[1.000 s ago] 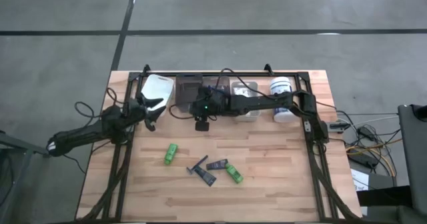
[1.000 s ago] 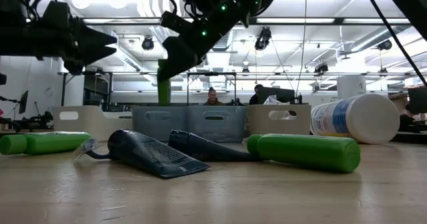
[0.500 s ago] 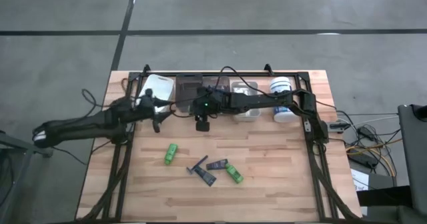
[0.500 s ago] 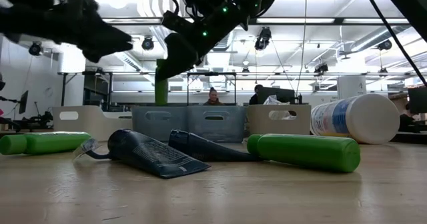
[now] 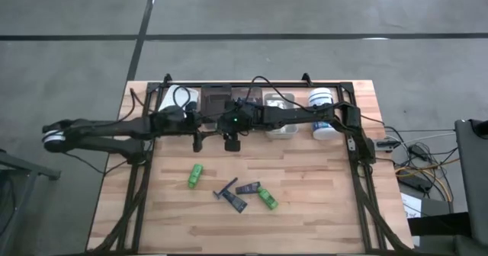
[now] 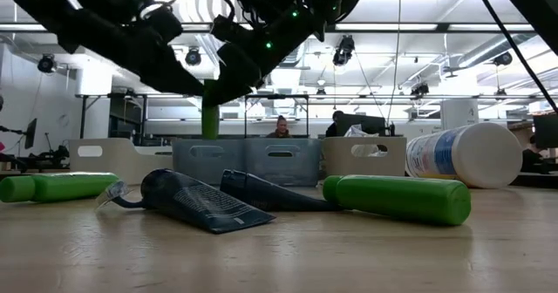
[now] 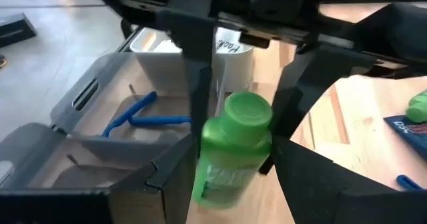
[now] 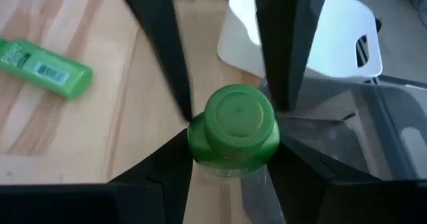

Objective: Pick & Place Travel size toiletries
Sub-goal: Put the top right shampoo into the left black bin

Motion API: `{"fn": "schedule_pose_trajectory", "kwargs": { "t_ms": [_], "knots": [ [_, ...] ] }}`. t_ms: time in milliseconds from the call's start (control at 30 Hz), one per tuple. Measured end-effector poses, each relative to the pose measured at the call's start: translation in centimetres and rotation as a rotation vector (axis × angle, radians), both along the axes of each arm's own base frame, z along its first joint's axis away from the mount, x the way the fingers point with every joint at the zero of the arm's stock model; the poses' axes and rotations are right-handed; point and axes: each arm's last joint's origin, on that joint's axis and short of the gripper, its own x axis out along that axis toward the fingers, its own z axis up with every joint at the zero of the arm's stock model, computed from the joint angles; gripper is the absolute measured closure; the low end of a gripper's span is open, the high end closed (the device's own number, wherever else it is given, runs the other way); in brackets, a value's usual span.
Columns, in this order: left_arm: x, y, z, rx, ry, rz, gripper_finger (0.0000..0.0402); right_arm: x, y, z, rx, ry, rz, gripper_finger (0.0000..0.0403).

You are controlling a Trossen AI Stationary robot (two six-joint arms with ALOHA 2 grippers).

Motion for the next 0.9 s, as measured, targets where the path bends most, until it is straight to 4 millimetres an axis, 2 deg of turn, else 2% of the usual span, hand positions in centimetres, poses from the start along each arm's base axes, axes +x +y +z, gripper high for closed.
{"fn": "schedule_pose_trajectory", "kwargs": {
  "t_ms": [233,500,700,900],
  "knots": [
    [0.3,0.02,0.52,0.007,-0.042,-0.023,0.0199,0.05,0.03,0.19,-0.003,-0.011,0.004,0.0248],
    [0.31,-0.01,0.56,0.008,-0.058,-0.031,0.02,0.07,0.06,0.21,-0.005,-0.014,0.008,0.0235],
    [0.26,-0.03,0.37,0.005,-0.053,-0.032,0.0201,0.07,0.05,0.21,-0.008,-0.014,0.01,0.0248],
    [0.32,-0.08,0.36,-0.005,-0.057,-0.059,0.0236,0.07,0.08,0.2,-0.007,-0.012,0.011,0.0243]
  ]
}}
